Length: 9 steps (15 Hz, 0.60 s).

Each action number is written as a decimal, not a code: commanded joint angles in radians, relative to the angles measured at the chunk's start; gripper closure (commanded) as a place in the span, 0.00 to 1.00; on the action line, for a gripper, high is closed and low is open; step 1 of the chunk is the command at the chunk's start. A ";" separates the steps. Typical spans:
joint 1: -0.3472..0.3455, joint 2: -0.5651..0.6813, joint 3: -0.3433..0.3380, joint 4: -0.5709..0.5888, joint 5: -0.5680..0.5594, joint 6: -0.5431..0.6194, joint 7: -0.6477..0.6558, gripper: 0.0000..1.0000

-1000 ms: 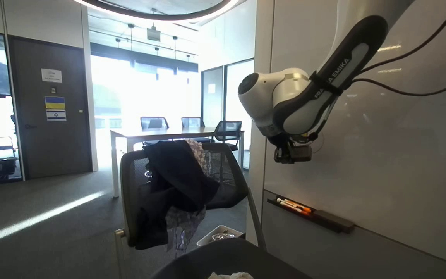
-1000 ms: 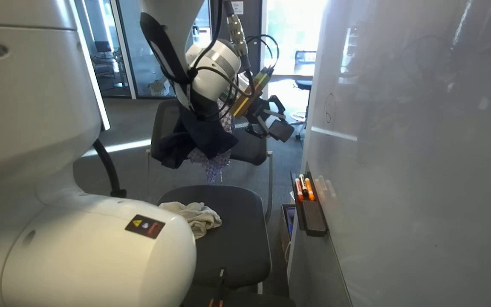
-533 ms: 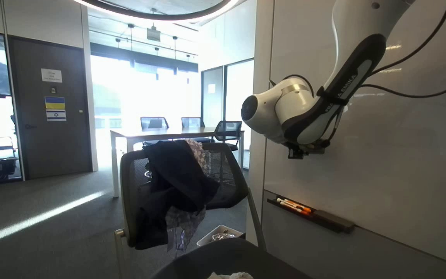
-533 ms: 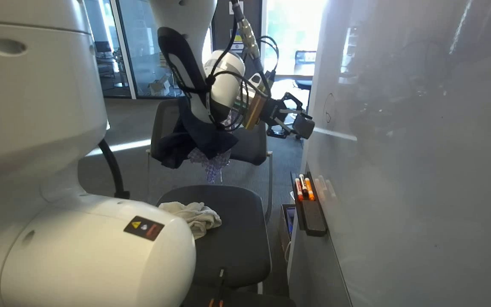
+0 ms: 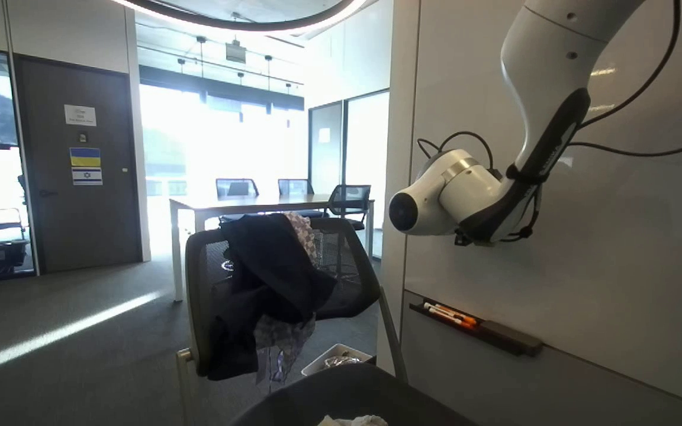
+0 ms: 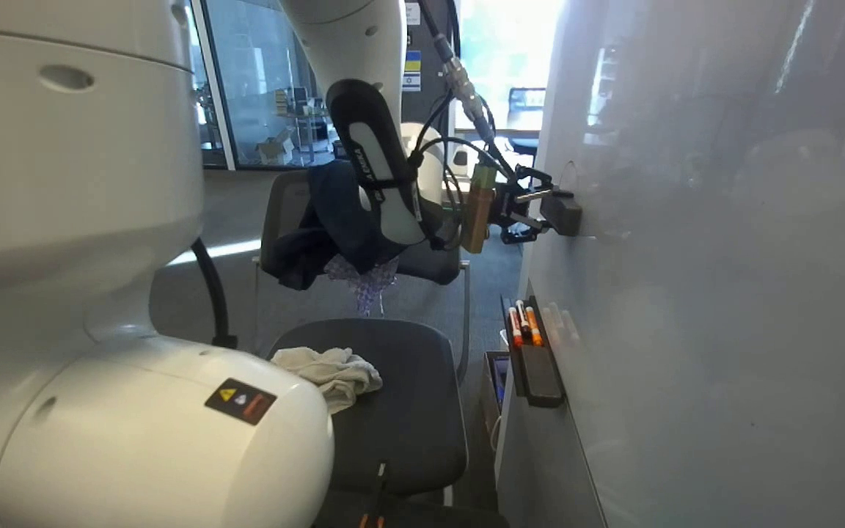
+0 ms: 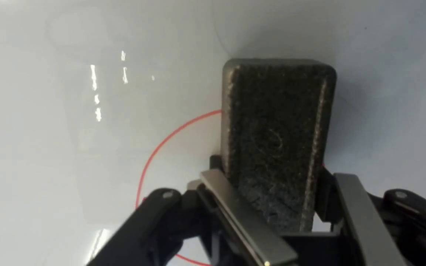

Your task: Use the eraser from the seat to wipe the whiteboard.

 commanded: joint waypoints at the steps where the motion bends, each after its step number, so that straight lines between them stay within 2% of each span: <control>1: -0.045 0.038 -0.016 0.051 -0.095 0.017 0.071 0.69; 9: -0.041 -0.015 -0.011 0.072 -0.003 -0.026 0.022 0.69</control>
